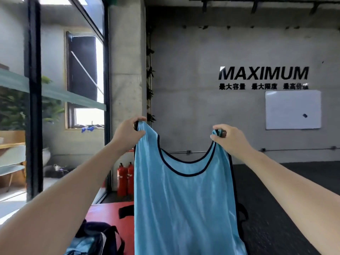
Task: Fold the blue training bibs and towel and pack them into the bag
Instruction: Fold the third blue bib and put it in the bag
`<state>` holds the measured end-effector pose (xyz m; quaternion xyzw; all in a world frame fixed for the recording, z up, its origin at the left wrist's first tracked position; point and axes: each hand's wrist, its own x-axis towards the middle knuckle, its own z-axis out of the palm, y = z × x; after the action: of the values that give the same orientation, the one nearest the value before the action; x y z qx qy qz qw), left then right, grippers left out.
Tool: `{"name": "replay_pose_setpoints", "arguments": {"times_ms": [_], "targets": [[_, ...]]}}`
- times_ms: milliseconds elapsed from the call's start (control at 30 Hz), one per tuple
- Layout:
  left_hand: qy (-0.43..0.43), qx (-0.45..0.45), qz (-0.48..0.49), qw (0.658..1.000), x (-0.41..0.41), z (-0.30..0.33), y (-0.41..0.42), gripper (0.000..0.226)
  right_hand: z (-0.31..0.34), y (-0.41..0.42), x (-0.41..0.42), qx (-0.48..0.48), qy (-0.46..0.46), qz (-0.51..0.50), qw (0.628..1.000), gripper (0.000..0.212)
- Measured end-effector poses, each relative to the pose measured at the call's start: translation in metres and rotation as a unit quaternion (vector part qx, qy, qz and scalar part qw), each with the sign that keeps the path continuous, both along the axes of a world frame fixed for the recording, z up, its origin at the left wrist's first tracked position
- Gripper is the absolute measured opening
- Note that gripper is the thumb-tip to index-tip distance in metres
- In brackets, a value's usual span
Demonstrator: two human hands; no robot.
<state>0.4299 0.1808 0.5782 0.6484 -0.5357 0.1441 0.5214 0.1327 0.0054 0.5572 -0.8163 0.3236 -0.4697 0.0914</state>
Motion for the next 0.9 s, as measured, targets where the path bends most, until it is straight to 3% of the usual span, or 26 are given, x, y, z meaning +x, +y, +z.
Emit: {"name": "replay_pose_setpoints", "arguments": {"times_ms": [433,533,633,900], "targets": [[0.072,0.197,0.053,0.976,0.141,-0.216,-0.191,0.053,-0.212,-0.196,0.14,0.192,0.173,-0.002,0.966,0.079],[0.075,0.292,0.044,0.952,0.154,-0.261,-0.217,0.057,-0.258,-0.215,0.161,0.23,0.215,0.025,0.949,0.071],[0.074,0.403,0.05,0.911,0.16,-0.305,-0.23,0.058,-0.301,-0.222,0.171,0.256,0.255,0.023,0.932,0.079],[0.134,0.392,0.031,0.91,0.128,-0.372,-0.19,0.047,-0.365,-0.18,0.155,0.291,0.294,0.044,0.909,0.069]]}}
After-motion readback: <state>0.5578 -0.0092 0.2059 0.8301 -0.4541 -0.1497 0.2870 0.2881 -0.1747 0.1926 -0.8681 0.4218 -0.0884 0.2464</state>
